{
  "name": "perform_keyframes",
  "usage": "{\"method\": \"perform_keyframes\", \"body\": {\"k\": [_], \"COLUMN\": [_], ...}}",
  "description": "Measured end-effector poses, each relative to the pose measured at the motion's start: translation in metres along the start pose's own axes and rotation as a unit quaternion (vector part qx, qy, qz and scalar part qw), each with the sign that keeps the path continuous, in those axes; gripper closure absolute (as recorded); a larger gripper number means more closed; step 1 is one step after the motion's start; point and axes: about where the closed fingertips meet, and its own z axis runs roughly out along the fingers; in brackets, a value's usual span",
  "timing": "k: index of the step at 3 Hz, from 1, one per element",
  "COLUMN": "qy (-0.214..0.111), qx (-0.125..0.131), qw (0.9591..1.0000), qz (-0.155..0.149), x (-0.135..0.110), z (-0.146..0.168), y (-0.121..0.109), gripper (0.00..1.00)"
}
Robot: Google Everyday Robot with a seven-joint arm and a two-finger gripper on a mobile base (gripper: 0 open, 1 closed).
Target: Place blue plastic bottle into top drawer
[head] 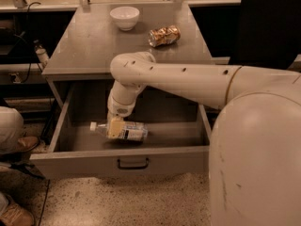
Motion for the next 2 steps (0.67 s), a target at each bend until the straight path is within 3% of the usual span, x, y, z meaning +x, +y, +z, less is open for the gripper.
{"method": "perform_keyframes", "body": {"k": [2], "qy": [0.003], "qx": [-0.004], "qw": [1.0000], "qz": [-0.003], "x": [-0.0002], "z": [0.0036], "y": [0.0022], "gripper": [0.52]}}
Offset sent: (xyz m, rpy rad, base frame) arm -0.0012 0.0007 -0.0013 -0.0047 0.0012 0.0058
